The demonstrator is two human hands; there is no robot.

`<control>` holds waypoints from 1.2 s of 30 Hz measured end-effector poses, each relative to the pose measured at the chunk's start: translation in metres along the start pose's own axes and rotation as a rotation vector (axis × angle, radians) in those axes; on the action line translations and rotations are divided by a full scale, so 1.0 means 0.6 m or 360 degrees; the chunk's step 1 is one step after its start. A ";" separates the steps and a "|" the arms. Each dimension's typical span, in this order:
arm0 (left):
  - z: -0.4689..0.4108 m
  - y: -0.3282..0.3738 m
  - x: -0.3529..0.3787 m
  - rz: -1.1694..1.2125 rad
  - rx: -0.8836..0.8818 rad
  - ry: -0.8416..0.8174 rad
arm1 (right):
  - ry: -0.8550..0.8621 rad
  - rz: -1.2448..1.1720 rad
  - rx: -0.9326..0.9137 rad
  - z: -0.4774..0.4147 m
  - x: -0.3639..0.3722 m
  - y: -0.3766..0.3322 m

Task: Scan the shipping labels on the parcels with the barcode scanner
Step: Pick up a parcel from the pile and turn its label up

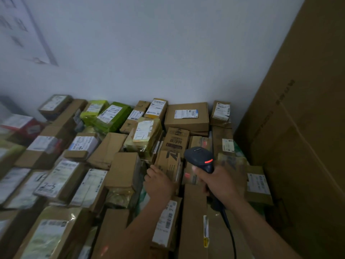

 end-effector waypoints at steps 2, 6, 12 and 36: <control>0.006 -0.006 0.009 -0.0031 0.0017 -0.0015 | -0.0011 0.0011 0.0003 0.012 0.006 0.004; 0.002 -0.003 0.011 0.0086 0.0142 -0.0195 | -0.0020 0.0049 0.0001 0.039 0.019 0.005; 0.040 -0.066 -0.053 0.0395 0.0337 0.0040 | 0.0038 -0.0020 0.0021 0.102 0.052 -0.004; 0.208 -0.448 0.150 -0.0076 0.0395 -0.0174 | 0.0213 0.0130 0.0337 0.388 0.357 0.085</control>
Point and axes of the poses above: each hand's wrist, its own z-axis away from the middle knuckle, its own x-axis out of the palm, y = z × x, the point moved 9 cm from there along -z, towards the middle knuckle, and after that the axes turned 4 degrees about -x, right-handed, at the moved point
